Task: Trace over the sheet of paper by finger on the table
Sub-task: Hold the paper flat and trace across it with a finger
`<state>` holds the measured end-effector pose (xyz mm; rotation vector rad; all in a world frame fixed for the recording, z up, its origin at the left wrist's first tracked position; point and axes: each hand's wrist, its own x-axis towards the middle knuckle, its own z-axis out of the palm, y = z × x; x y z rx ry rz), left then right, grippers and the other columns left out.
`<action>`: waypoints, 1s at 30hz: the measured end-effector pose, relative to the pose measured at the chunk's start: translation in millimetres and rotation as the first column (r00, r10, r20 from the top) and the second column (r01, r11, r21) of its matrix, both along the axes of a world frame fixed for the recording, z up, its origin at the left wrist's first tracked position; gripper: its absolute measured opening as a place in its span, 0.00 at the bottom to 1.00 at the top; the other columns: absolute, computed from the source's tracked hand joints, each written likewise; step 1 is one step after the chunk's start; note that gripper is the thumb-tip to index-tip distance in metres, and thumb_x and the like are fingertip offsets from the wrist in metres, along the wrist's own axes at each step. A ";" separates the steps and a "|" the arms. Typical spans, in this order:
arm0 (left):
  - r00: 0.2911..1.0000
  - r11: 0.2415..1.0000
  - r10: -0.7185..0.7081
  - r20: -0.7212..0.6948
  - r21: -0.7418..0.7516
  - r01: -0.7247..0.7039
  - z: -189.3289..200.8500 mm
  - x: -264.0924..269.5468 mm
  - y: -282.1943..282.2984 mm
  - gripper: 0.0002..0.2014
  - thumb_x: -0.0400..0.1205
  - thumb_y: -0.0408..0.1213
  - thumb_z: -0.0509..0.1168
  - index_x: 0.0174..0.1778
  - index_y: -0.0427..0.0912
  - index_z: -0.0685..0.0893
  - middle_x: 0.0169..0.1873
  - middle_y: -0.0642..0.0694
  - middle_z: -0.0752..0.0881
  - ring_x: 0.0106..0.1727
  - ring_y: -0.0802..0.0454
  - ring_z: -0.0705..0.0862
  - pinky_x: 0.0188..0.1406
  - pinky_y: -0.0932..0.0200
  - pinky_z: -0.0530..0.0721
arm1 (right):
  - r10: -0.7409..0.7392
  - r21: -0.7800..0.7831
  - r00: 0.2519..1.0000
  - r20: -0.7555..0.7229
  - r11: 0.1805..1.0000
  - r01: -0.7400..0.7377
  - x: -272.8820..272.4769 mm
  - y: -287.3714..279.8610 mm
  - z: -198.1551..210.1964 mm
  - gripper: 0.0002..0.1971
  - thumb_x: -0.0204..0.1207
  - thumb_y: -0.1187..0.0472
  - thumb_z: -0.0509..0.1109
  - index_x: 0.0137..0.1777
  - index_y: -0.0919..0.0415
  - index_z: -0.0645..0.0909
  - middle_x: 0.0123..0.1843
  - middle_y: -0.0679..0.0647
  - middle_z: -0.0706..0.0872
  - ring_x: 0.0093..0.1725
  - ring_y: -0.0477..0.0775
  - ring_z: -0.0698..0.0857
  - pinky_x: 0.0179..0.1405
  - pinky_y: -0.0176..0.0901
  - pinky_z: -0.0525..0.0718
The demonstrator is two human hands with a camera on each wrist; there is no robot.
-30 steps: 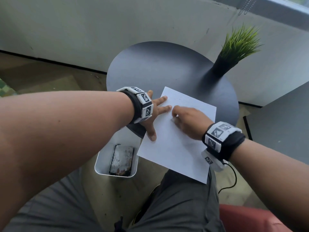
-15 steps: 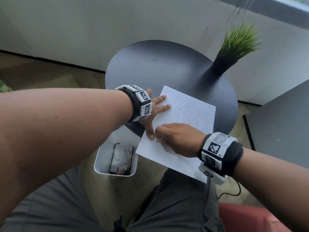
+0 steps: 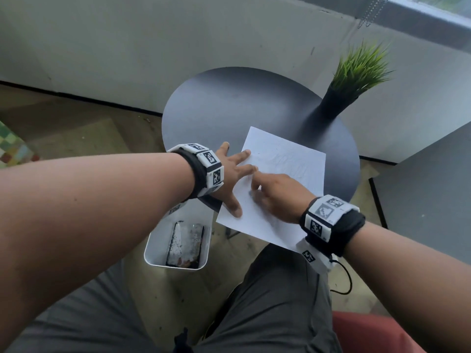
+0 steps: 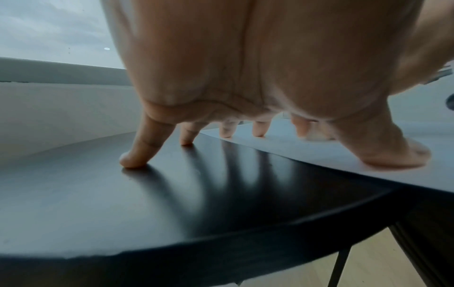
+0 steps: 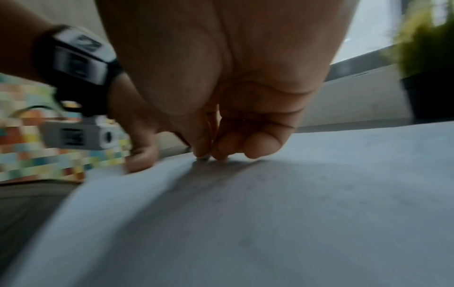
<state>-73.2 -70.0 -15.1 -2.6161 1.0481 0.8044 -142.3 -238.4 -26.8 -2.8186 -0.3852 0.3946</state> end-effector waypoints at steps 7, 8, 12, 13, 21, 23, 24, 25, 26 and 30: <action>1.000 1.000 0.012 -0.029 -0.004 -0.012 -10.9 8.8 -1.4 0.63 0.65 0.75 0.73 0.85 0.71 0.36 0.87 0.56 0.31 0.86 0.26 0.37 0.74 0.18 0.61 | -0.135 -0.038 0.991 -0.021 0.990 0.134 10.4 -17.8 3.6 0.05 0.81 0.54 0.63 0.51 0.55 0.74 0.49 0.56 0.85 0.50 0.62 0.82 0.48 0.52 0.80; 1.000 1.000 0.009 -0.030 -0.001 -0.009 -12.8 10.3 -1.8 0.63 0.64 0.76 0.73 0.85 0.71 0.35 0.87 0.56 0.31 0.86 0.26 0.37 0.75 0.19 0.61 | -0.176 -0.035 0.984 0.013 0.984 0.176 13.1 -19.9 2.1 0.06 0.81 0.54 0.63 0.51 0.56 0.73 0.49 0.57 0.85 0.50 0.63 0.81 0.48 0.52 0.80; 1.000 0.999 -0.026 -0.012 0.026 0.026 -17.1 14.9 -2.4 0.65 0.62 0.78 0.72 0.84 0.72 0.33 0.87 0.56 0.30 0.85 0.23 0.40 0.78 0.21 0.60 | 0.124 0.033 0.992 -0.007 0.992 -0.124 -18.0 13.9 -5.4 0.02 0.82 0.58 0.62 0.47 0.52 0.71 0.44 0.52 0.81 0.44 0.57 0.77 0.41 0.48 0.75; 0.999 0.999 -0.035 -0.007 0.033 0.035 -17.7 15.7 -2.5 0.65 0.61 0.79 0.72 0.84 0.72 0.33 0.87 0.56 0.30 0.85 0.22 0.40 0.78 0.21 0.60 | 0.194 0.026 0.980 -0.035 0.981 -0.193 -25.3 17.0 -4.7 0.04 0.81 0.59 0.62 0.47 0.52 0.70 0.42 0.49 0.79 0.41 0.54 0.75 0.39 0.48 0.74; 0.999 0.999 -0.043 0.003 0.027 0.043 -21.3 18.7 -1.9 0.66 0.59 0.81 0.71 0.83 0.74 0.32 0.87 0.56 0.30 0.84 0.23 0.43 0.78 0.21 0.60 | -0.053 -0.058 0.998 0.025 0.997 0.054 -0.6 -9.3 1.1 0.05 0.83 0.56 0.60 0.53 0.57 0.73 0.51 0.56 0.83 0.52 0.62 0.80 0.46 0.49 0.75; 0.999 0.998 -0.053 0.005 0.042 0.053 -21.0 19.2 -2.1 0.67 0.57 0.82 0.70 0.82 0.74 0.32 0.87 0.56 0.30 0.84 0.22 0.42 0.77 0.19 0.61 | 0.164 -0.024 0.985 -0.052 0.986 -0.165 -19.9 7.3 0.9 0.02 0.82 0.59 0.60 0.51 0.56 0.72 0.48 0.54 0.82 0.48 0.58 0.78 0.46 0.50 0.76; 0.998 0.997 -0.057 0.007 0.050 0.056 -20.2 18.9 -2.4 0.67 0.57 0.82 0.70 0.82 0.74 0.31 0.87 0.56 0.29 0.84 0.22 0.43 0.77 0.20 0.61 | 0.238 -0.019 0.967 -0.095 0.970 -0.241 -27.3 10.9 2.7 0.02 0.80 0.61 0.61 0.51 0.55 0.72 0.47 0.52 0.81 0.46 0.55 0.77 0.45 0.50 0.76; 0.998 0.997 -0.058 0.009 0.053 0.058 -19.6 18.7 -2.7 0.66 0.58 0.82 0.70 0.83 0.74 0.31 0.87 0.56 0.29 0.84 0.22 0.43 0.78 0.20 0.61 | 0.271 -0.019 0.956 -0.112 0.961 -0.275 -28.7 9.3 4.8 0.03 0.80 0.62 0.62 0.51 0.54 0.73 0.47 0.51 0.81 0.45 0.54 0.77 0.44 0.49 0.77; 0.998 0.997 -0.056 0.009 0.051 0.056 -19.3 18.4 -2.8 0.66 0.58 0.81 0.70 0.83 0.73 0.32 0.87 0.56 0.30 0.84 0.22 0.43 0.78 0.20 0.61 | 0.251 -0.022 0.962 -0.104 0.967 -0.254 -24.2 3.0 4.6 0.04 0.79 0.62 0.63 0.52 0.55 0.73 0.47 0.51 0.82 0.46 0.55 0.78 0.45 0.49 0.77; 0.999 0.999 -0.043 0.003 0.027 0.043 -21.0 18.0 -2.0 0.65 0.59 0.79 0.72 0.83 0.74 0.33 0.87 0.56 0.30 0.84 0.23 0.43 0.78 0.20 0.60 | -0.208 -0.054 0.978 -0.025 0.977 0.207 9.9 -31.0 2.5 0.06 0.81 0.55 0.63 0.51 0.56 0.74 0.50 0.56 0.84 0.52 0.63 0.81 0.51 0.52 0.79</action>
